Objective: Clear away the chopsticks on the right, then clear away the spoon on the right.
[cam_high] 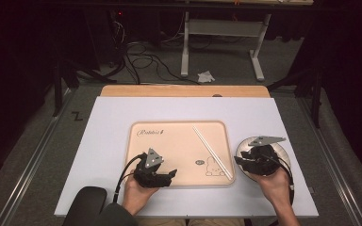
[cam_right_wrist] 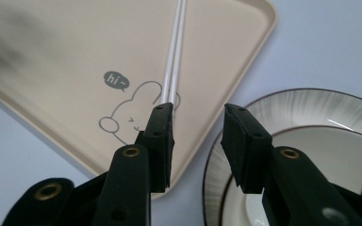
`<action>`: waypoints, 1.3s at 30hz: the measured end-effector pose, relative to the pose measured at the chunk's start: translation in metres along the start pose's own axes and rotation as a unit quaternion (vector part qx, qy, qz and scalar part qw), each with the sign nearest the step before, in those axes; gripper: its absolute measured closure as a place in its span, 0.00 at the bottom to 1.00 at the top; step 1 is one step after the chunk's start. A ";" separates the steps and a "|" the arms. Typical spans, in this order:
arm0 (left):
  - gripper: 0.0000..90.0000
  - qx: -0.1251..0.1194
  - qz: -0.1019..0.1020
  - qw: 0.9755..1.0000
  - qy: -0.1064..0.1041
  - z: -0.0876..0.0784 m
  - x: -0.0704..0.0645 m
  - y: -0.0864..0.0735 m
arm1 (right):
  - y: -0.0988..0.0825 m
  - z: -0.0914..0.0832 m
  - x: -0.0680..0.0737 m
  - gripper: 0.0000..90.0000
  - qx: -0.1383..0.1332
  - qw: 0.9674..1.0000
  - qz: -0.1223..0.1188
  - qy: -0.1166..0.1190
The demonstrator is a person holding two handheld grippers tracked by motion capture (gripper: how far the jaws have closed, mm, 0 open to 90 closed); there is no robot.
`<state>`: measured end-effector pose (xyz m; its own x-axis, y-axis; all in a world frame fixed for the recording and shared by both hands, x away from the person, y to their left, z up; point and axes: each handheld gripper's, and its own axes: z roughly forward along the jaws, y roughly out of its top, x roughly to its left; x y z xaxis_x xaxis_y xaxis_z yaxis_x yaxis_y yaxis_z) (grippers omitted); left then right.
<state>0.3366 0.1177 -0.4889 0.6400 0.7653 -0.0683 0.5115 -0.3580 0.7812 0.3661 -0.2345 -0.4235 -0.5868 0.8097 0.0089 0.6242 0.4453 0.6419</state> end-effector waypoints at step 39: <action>0.31 -0.008 0.029 0.999 -0.030 0.005 -0.007 0.011 | -0.052 -0.033 -0.051 0.64 0.068 0.993 0.078 -0.054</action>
<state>0.3404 0.1052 -0.4828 0.7010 0.7107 -0.0591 0.4637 -0.3912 0.7950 0.3466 -0.3118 -0.4325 -0.4235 0.9058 0.0129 0.7708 0.3528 0.5305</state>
